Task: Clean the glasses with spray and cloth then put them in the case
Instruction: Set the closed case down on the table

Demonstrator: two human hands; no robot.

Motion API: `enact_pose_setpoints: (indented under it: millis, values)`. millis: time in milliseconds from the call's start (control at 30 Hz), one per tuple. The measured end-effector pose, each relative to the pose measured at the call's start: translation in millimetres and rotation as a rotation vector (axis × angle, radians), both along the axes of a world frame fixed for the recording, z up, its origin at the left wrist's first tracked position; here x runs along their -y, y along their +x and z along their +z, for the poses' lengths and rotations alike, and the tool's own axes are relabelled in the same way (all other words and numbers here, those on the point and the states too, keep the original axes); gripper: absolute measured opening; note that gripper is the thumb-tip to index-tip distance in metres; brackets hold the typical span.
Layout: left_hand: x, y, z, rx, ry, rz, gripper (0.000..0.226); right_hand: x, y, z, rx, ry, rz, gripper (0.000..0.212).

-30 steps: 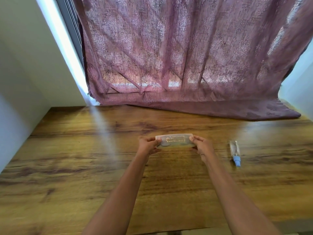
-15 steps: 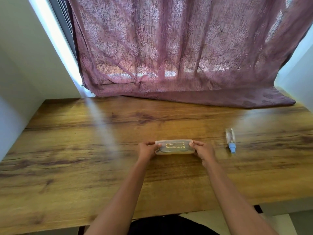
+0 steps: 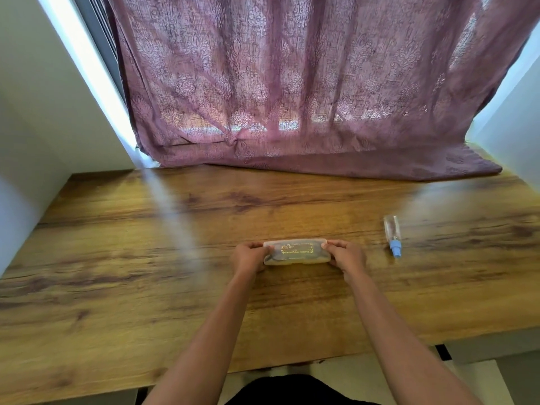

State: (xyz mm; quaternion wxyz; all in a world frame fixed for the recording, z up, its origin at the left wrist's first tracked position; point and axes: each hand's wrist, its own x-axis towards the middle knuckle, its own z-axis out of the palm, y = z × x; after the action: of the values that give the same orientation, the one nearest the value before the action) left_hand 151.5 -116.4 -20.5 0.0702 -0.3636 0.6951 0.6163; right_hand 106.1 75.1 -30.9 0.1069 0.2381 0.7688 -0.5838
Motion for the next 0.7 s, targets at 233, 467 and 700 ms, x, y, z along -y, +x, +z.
enact_pose_setpoints:
  millis: [233,467,700]
  values:
    - [-9,-8,6,-0.044,-0.220,0.050,0.043,-5,-5,5,-0.012,0.036,0.034,0.010]
    - [-48,-40,28,-0.336,-0.389,-0.048,0.032,-35,-14,25,-0.267,0.231,0.060,0.018]
    - [-118,-83,39,-0.415,-0.431,-0.246,0.021,-99,-38,38,-0.468,0.552,0.025,0.030]
